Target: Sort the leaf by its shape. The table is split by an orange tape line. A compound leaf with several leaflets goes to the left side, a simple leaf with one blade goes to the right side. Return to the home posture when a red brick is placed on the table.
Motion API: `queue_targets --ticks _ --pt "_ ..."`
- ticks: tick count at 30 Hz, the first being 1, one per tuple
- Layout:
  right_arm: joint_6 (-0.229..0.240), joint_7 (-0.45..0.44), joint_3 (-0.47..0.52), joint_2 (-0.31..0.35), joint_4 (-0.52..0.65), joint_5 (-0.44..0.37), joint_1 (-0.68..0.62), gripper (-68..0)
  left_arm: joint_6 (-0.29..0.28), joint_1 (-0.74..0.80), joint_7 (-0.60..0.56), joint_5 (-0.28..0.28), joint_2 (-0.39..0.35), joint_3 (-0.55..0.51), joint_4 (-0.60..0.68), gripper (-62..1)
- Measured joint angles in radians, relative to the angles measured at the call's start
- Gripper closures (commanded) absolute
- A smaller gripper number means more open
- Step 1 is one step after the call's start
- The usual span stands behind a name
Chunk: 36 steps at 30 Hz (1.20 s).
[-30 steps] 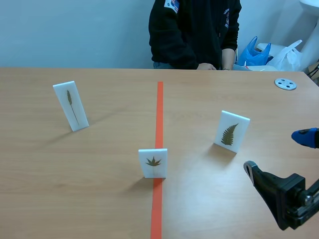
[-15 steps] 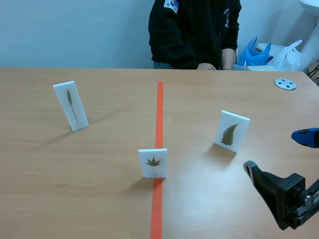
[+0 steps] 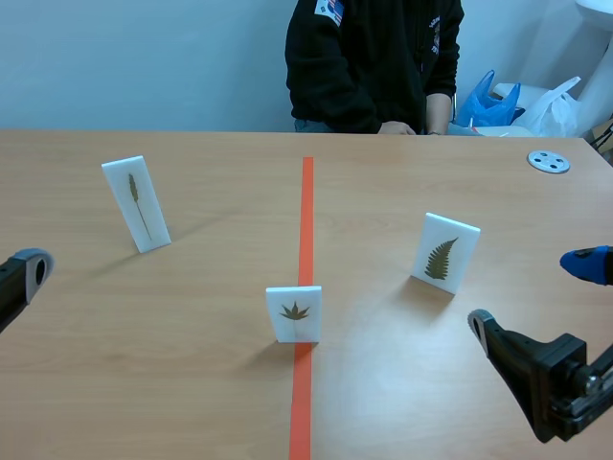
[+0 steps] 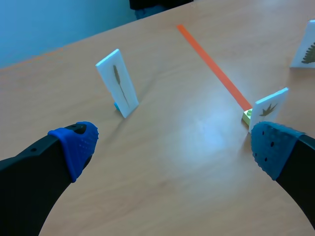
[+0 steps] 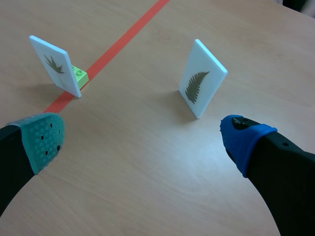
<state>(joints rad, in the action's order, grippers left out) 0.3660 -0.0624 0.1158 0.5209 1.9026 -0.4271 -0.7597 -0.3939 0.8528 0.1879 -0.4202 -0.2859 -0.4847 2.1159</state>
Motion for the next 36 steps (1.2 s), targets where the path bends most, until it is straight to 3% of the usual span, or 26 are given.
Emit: queue_targets --ticks 8,11,18,26,31,36 --pt "0.0 0.0 0.0 0.0 0.0 0.0 0.0 -66.3 0.0 -0.002 -0.001 0.0 0.0 0.0 0.0 -62.3" --pt "0.0 0.0 0.0 0.0 0.0 0.0 0.0 -66.3 -0.024 -0.003 0.001 0.0 -0.003 0.0 0.0 -62.3" --pt "0.0 0.0 0.0 0.0 0.0 0.0 0.0 -66.3 -0.026 -0.005 0.0 0.005 -0.109 0.053 -0.027 -62.3" --pt "0.0 0.0 0.0 0.0 0.0 0.0 0.0 -66.3 -0.056 -0.112 -0.024 0.029 -0.206 0.126 -0.227 -62.3" --pt "0.0 0.0 0.0 0.0 0.0 0.0 0.0 -66.3 -0.09 -0.206 -0.06 0.034 -0.237 0.206 -0.357 -62.3" --pt "0.0 0.0 0.0 0.0 0.0 0.0 0.0 -66.3 -0.116 -0.307 -0.108 0.076 -0.256 0.315 -0.448 -62.3"
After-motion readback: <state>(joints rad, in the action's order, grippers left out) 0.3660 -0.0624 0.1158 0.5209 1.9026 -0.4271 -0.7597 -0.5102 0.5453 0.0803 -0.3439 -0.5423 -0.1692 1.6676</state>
